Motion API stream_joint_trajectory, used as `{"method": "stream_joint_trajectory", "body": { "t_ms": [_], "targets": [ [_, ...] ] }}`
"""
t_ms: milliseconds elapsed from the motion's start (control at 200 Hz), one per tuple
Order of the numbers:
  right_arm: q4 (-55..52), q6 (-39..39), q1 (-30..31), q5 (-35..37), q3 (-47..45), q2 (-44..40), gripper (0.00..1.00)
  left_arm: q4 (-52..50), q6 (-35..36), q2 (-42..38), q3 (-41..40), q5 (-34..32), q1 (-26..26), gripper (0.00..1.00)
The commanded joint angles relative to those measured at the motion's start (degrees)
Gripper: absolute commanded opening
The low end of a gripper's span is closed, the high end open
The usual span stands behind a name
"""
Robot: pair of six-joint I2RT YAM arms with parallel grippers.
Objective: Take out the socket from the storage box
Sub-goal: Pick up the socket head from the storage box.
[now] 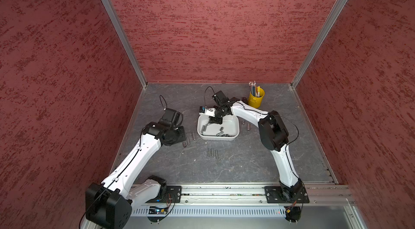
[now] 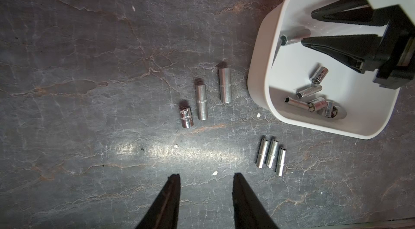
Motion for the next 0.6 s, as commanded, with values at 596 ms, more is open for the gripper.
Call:
{"method": "stream_joint_trajectory", "body": {
  "t_ms": [596],
  "targets": [
    [-3.37,7.92,0.64,4.27,0.7,2.92,0.13,1.07,0.67,0.68,-0.63,-0.02,0.32,0.41]
  ]
}}
